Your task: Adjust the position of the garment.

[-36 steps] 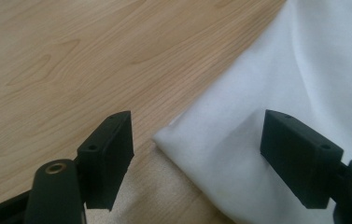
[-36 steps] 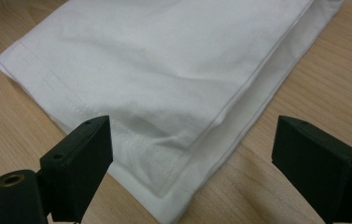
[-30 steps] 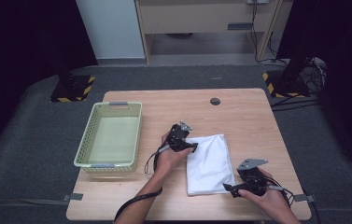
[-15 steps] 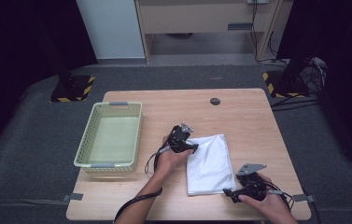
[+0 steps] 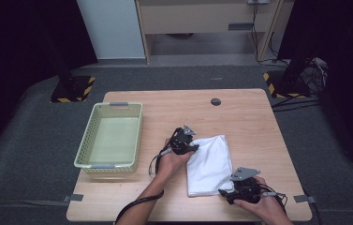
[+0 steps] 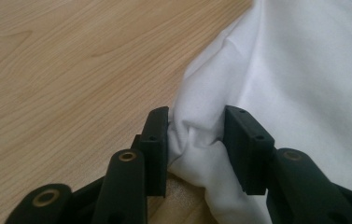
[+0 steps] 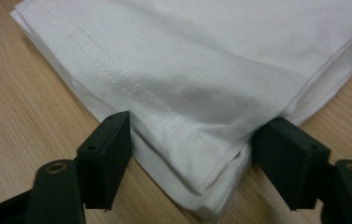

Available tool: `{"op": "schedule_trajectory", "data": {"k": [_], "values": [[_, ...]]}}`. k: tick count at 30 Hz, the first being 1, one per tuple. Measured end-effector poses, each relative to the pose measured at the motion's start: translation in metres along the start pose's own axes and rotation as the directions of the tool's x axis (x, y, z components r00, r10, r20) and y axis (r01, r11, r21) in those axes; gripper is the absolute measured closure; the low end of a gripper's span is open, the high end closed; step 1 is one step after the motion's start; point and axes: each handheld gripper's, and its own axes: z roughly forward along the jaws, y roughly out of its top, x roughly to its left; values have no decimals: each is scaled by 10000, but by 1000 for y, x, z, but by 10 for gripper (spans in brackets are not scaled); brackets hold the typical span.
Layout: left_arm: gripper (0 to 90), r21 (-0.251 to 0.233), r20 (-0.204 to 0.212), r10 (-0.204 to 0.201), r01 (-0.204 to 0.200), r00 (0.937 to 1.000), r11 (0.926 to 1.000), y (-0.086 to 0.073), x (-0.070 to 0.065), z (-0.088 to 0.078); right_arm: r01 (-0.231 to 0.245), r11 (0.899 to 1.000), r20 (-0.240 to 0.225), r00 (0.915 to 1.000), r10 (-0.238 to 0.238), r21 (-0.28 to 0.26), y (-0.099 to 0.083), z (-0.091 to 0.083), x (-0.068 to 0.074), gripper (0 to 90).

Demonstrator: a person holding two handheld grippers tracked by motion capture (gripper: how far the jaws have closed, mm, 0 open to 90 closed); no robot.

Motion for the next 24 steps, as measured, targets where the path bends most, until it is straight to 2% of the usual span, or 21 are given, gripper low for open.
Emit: {"op": "schedule_trajectory", "data": {"k": [6, 13, 20, 24], "values": [[669, -5, 8, 11, -11, 10000, 10000, 0, -2, 0, -9, 9996, -46, 10000, 8, -289, 0, -1, -5, 558], [719, -5, -7, -35, 35, 10000, 10000, 1, -5, 0, -29, 9994, -156, 9999, 24, -340, 2, 0, -7, 750], [758, -5, -112, 134, -134, 9998, 9999, 2, -7, -1, -274, 9987, -280, 9993, 262, -423, 3, 2, -9, 802], [767, -101, -174, 115, -117, 9998, 9999, 3, -9, -4, -163, 9980, -351, 9993, 142, -607, 3, 1, -7, 810]]}}
